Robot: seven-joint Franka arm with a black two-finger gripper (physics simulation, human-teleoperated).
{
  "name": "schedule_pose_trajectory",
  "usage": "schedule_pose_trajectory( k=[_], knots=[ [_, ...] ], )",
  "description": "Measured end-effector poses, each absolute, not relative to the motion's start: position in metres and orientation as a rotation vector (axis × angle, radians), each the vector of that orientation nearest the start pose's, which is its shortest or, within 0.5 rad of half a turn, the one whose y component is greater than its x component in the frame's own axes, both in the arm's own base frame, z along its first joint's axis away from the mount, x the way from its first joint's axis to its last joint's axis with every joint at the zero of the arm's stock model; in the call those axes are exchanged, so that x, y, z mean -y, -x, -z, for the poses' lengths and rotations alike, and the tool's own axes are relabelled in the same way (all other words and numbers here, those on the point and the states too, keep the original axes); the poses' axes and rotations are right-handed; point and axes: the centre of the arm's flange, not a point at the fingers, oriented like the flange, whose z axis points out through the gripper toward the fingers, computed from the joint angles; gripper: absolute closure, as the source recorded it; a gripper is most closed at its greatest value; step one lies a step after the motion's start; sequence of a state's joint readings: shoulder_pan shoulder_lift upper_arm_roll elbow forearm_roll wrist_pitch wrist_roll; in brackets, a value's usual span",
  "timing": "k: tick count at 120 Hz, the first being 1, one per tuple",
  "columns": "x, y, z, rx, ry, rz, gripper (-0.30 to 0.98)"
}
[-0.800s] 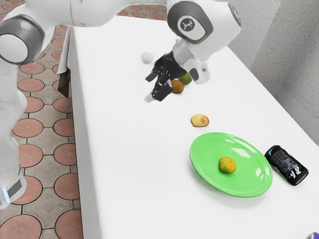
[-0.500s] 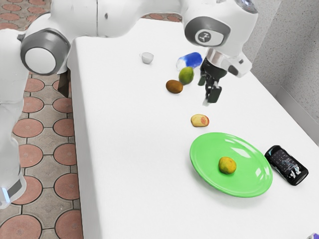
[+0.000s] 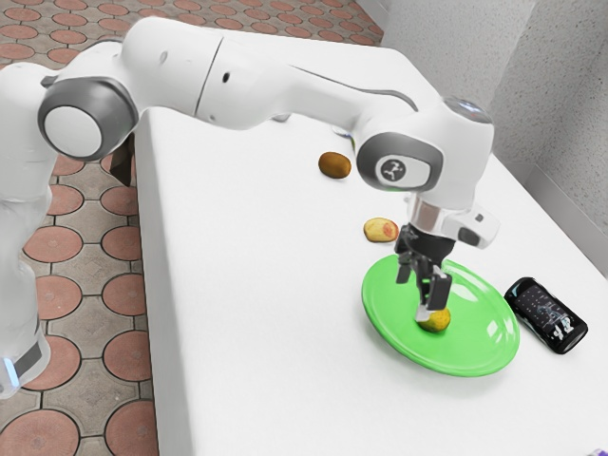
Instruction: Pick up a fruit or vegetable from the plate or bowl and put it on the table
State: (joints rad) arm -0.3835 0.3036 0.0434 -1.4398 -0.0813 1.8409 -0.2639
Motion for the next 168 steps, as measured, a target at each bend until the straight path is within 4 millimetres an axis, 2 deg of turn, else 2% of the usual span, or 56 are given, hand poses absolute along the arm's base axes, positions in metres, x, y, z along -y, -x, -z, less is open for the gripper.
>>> schedule_pose_trajectory(
  k=[10,58,66,82,94,109,130,168],
  knots=[
    [0.226,-0.625,-0.518,-0.026,3.240,0.104,0.00],
    [0.224,-0.631,-0.504,0.159,3.246,0.095,0.00],
    [0.217,-0.640,-0.505,0.197,3.247,0.110,0.00],
    [0.221,-0.663,-0.509,0.230,3.255,0.168,0.00],
    [0.208,-0.676,-0.503,0.283,3.249,0.171,0.00],
    [0.195,-0.683,-0.496,0.336,3.241,0.162,0.00],
    [0.195,-0.691,-0.483,0.360,3.237,0.142,0.00],
    [0.197,-0.709,-0.473,0.379,3.248,0.157,0.00]
  ],
)
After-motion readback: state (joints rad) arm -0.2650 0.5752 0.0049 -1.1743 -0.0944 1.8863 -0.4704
